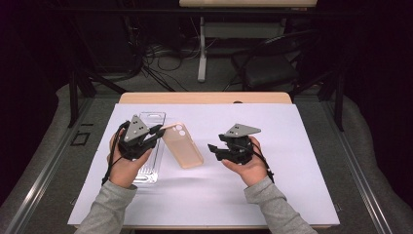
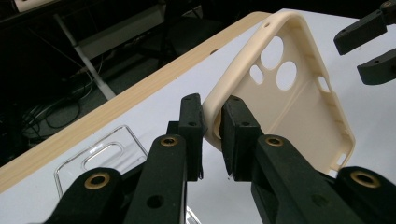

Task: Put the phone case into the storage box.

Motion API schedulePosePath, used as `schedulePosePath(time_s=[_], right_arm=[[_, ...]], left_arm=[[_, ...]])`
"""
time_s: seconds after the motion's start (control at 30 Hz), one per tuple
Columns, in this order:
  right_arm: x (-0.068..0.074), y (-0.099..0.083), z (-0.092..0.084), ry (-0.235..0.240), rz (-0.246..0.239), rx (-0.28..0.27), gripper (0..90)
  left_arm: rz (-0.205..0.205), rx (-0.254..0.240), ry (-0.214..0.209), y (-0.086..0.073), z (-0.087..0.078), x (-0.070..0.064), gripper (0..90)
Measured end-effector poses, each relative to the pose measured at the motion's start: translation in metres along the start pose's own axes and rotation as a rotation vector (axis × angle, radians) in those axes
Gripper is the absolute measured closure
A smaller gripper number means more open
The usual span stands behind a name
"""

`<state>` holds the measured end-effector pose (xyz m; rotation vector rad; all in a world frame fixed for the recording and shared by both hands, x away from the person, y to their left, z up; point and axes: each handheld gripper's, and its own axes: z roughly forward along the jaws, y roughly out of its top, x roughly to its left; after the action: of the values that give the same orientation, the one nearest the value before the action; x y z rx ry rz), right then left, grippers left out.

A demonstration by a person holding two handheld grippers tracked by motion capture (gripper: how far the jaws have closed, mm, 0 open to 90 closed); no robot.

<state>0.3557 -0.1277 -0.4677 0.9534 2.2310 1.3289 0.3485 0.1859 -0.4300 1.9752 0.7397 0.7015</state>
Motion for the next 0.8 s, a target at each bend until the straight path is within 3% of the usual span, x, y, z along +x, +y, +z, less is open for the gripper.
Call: schedulePosePath(time_s=[0.13,0.47,0.8], right_arm=[[-0.002,-0.001,0.001,0.0,0.028,0.021,41.5],[-0.008,-0.002,0.002,-0.03,0.014,0.029,30.0],[-0.013,-0.004,0.002,-0.036,0.046,0.042,21.4]], left_arm=[[0.003,-0.003,0.005,0.0,0.0,0.001,79.2],[0.004,-0.006,0.017,-0.002,-0.001,0.003,79.2],[0.004,-0.008,0.017,-0.002,0.0,0.005,79.2]])
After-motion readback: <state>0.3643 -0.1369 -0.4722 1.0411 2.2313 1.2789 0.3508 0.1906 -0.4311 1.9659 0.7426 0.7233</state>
